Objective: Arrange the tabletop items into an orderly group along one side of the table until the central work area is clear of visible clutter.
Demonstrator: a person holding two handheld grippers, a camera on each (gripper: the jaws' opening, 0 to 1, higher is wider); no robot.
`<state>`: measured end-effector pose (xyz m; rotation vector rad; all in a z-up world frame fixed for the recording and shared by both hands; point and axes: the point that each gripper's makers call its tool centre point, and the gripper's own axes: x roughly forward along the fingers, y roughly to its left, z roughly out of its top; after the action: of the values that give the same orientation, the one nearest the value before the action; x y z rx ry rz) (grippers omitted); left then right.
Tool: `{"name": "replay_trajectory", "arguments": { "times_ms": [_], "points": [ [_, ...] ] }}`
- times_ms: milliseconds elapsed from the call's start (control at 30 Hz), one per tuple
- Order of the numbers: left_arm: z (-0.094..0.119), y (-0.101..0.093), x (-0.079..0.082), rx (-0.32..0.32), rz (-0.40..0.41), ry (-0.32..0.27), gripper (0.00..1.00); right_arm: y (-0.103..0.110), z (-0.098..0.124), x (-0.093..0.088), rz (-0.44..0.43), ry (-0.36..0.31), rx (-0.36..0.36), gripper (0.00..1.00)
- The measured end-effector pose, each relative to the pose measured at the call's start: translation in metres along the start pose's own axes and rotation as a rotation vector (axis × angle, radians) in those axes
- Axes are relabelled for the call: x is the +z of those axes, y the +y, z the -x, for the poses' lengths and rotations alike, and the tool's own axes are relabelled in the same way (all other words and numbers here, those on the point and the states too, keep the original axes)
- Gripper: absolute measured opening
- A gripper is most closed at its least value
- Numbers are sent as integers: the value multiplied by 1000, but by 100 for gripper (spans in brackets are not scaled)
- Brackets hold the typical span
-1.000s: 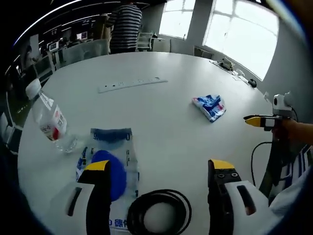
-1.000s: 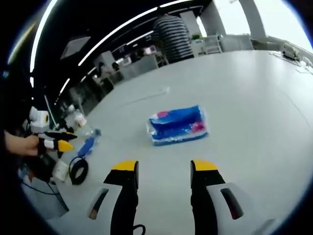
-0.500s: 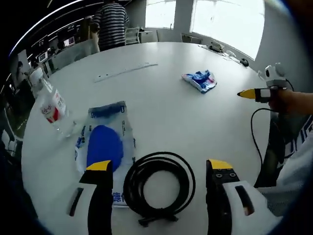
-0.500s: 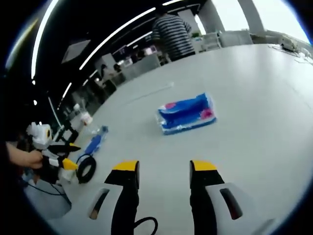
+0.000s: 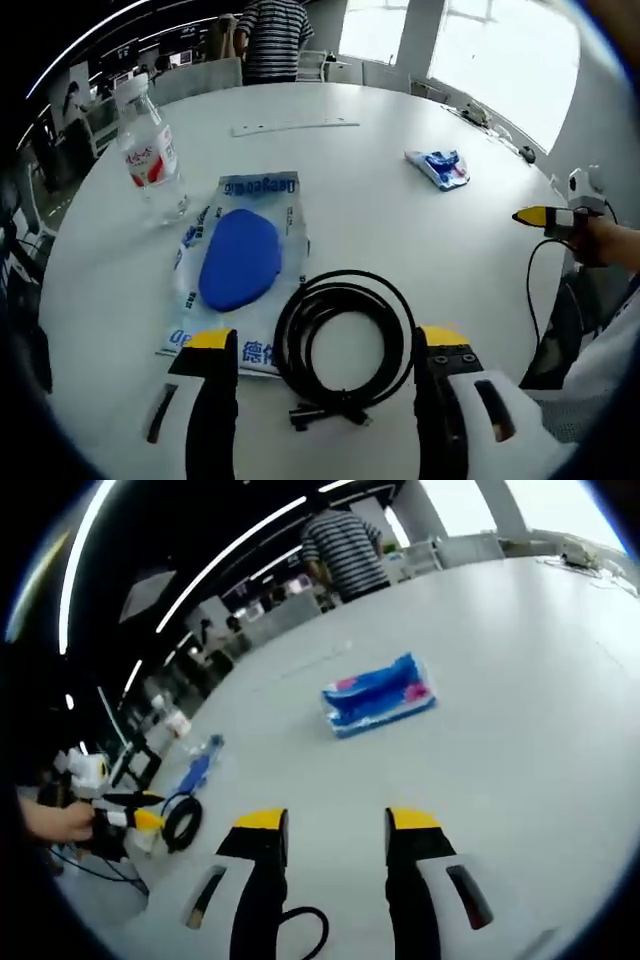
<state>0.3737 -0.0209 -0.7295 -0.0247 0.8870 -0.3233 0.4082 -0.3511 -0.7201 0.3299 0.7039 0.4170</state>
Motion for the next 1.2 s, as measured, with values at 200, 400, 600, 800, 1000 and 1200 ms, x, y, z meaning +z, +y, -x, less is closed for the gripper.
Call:
{"name": "replay_trajectory", "arguments": {
  "times_ms": [200,400,600,800,1000,1200],
  "points": [
    [1,7,-1,21,17,1,69,4,5,-4,28,3,0,33],
    [-4,5,2,26,28,-16,59,10,7,-11,-9,-11,1,32],
    [-15,8,-4,44,-14,19,55,19,15,-6,-44,-40,4,31],
    [-20,9,-2,52,48,0,51,26,18,2,-61,-70,7,31],
    [-27,7,-6,76,2,26,46,33,26,5,-53,-79,22,31],
    [-30,13,-11,137,-112,72,34,33,31,-2,-51,-65,18,31]
  ]
}}
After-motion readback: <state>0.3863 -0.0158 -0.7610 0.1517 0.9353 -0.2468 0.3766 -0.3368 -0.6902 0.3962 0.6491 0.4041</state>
